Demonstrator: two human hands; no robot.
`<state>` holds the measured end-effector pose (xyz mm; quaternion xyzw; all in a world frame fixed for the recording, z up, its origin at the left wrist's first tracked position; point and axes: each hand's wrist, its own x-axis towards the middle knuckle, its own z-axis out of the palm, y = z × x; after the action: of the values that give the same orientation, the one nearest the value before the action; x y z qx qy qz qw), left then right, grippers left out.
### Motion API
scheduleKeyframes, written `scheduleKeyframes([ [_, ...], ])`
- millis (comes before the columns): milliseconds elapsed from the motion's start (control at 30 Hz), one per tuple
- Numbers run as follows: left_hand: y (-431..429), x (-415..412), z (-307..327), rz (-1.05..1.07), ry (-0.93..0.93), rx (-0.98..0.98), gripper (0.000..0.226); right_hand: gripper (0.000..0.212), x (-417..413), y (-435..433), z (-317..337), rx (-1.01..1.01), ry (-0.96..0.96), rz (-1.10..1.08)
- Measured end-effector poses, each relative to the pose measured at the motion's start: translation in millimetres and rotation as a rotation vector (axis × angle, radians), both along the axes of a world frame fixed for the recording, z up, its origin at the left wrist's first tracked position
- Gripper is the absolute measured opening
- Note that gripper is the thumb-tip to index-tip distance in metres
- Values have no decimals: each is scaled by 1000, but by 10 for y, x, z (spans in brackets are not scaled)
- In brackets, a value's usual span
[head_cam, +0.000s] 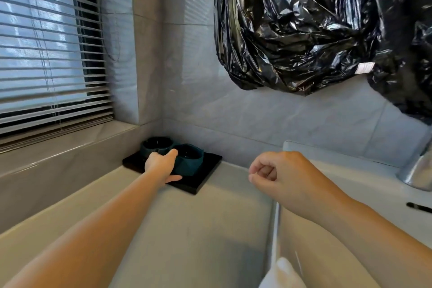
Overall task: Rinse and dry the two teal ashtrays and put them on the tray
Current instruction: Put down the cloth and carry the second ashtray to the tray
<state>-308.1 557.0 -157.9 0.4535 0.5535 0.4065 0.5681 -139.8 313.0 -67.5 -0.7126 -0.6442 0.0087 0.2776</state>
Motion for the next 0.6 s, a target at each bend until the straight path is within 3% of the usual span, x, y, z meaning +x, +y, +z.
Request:
scheduleKeyframes([
  [167,-23,67,15,-28,55,0,49,6,-39,-11,7,9,24,3],
  [267,-86,119,9,-44,180,76,29,7,-49,-20,13,9,41,4],
  [300,-116,132,-8,-52,281,144,22,7,-54,-25,13,7,42,4],
  [400,-201,106,-57,-103,609,395,32,8,-70,-35,13,4,34,6],
  [467,-262,59,-58,-169,821,556,26,9,-81,-37,22,7,33,10],
  [600,-333,18,-103,-304,1176,1021,36,9,-97,-41,34,8,33,15],
])
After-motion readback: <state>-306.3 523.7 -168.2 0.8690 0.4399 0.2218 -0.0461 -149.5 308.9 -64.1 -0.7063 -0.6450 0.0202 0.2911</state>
